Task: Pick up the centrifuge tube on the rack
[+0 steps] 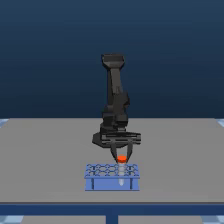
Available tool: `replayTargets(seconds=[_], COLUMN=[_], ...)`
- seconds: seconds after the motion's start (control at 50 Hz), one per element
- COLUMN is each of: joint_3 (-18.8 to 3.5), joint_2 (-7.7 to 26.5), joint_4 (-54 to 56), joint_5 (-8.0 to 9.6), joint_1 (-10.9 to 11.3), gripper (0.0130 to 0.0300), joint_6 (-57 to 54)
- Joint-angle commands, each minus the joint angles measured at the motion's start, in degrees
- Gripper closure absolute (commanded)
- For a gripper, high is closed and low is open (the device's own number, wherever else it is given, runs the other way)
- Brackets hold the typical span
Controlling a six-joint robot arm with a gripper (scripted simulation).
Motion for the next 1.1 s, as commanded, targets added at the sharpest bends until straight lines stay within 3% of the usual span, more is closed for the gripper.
replayTargets(seconds=[0.02,0.36,1.1], joint_3=[-0.01,-0.23,-2.73], joint_2=[-0.01,-0.48,-4.75], joint_4=[0.00,1.26,21.41], joint_5=[-0.04,0.62,5.93], joint_1=[0.02,0.00,0.00], gripper=[0.0300,0.0300,0.0300], joint_6=[0.01,-1.31,-21.88])
